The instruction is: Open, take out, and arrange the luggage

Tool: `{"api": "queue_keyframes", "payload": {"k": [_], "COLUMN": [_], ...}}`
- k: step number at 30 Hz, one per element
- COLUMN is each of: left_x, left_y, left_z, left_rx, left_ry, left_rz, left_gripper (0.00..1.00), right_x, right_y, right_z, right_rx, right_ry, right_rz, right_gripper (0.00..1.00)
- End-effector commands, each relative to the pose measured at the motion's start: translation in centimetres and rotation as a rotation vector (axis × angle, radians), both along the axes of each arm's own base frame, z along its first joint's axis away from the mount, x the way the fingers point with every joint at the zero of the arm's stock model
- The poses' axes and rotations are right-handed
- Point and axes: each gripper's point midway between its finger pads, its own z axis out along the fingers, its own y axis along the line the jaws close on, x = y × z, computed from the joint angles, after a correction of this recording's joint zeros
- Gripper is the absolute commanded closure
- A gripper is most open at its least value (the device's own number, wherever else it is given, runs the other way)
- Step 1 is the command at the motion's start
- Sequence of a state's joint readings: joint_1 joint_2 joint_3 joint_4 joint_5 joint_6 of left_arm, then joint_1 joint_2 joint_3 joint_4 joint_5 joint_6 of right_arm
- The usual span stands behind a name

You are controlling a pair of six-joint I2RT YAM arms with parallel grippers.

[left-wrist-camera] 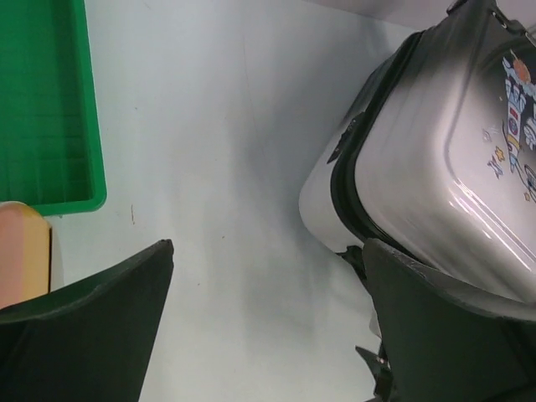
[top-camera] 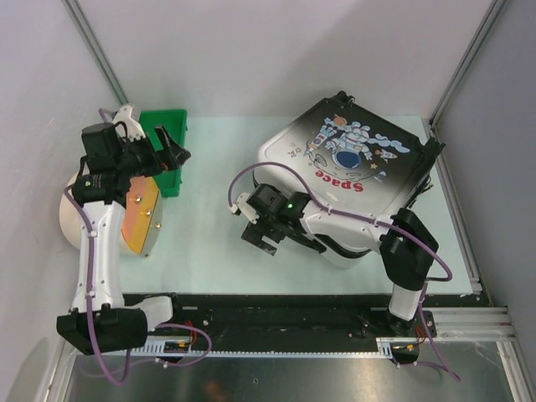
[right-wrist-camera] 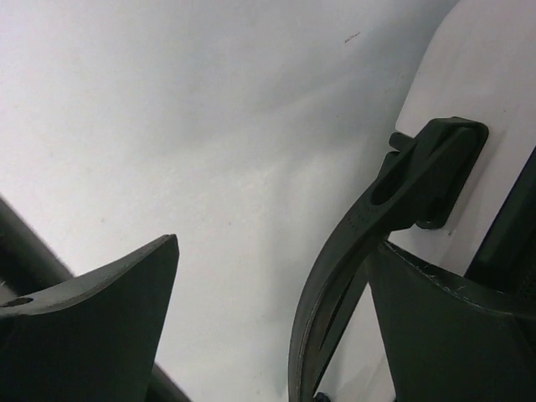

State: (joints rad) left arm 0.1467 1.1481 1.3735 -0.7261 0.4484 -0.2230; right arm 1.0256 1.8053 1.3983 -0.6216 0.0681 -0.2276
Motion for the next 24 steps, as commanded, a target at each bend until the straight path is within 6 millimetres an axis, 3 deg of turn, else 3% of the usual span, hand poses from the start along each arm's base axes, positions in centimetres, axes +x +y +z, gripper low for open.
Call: {"api": "queue_keyframes", "payload": {"k": [1,5,7,9,10,12,15,16,17,18,19,20,21,22,23,24], "left_x": [2.0,2.6,2.8,2.9,2.9,2.9,2.5,2.0,1.4,0.9,0.2,-0.4,-0.9,-1.7,-2.1,-2.9], "left_y": [0.1,0.2,0.2,0.2,0.1,0.1,-0.2,-0.5,-1.0,-1.5,-1.9,-2.6,-3.2,-3.9,-4.5,-6.0], "left_z": [1.0,0.6,0.5,0.5,0.1,-0.3,-1.0,-2.6,-3.2,-2.8,-5.1,-5.6,-4.9,-6.8,-7.2,-7.2], "left_rx": [-0.109,-0.120,-0.125,-0.136,-0.143,-0.151,-0.167,-0.180,-0.200,-0.214,-0.236,-0.260,-0.270,-0.286,-0.290,-0.279], "left_ry": [-0.002,0.008,0.004,-0.001,0.006,0.015,0.018,0.052,0.062,0.030,0.070,0.070,0.017,0.043,0.042,0.029], "left_rz": [0.045,0.044,0.050,0.052,0.049,0.053,0.045,0.038,0.012,-0.004,-0.016,-0.048,-0.072,-0.093,-0.115,-0.169], "left_gripper": [0.00,0.00,0.00,0.00,0.00,0.00,0.00,0.00,0.00,0.00,0.00,0.00,0.00,0.00,0.00,0.00], "right_x": [-0.3,0.4,2.1,3.8,3.3,3.8,2.4,2.5,3.9,3.8,4.3,7.1,7.5,8.3,9.1,10.9], "right_y": [6.2,6.0,5.6,4.7,5.3,4.8,5.6,5.4,4.1,3.9,2.6,-0.2,-1.0,-3.4,-5.1,-8.2], "right_z": [19.7,21.3,21.6,20.3,20.1,18.5,19.3,20.1,21.2,23.7,24.2,25.0,25.4,26.6,27.0,27.6], "right_rx": [0.504,0.499,0.456,0.352,0.335,0.219,0.253,0.295,0.342,0.432,0.438,0.448,0.474,0.492,0.499,0.524], "right_ry": [-0.194,-0.231,-0.346,-0.464,-0.500,-0.596,-0.598,-0.579,-0.547,-0.507,-0.471,-0.473,-0.447,-0.459,-0.459,-0.444], "right_rz": [0.172,0.130,0.040,-0.060,-0.051,-0.081,-0.054,-0.056,-0.112,-0.085,-0.097,-0.170,-0.151,-0.180,-0.201,-0.223], "right_gripper": [0.04,0.03,0.04,0.05,0.04,0.04,0.05,0.05,0.04,0.04,0.04,0.04,0.03,0.03,0.01,0.00]}}
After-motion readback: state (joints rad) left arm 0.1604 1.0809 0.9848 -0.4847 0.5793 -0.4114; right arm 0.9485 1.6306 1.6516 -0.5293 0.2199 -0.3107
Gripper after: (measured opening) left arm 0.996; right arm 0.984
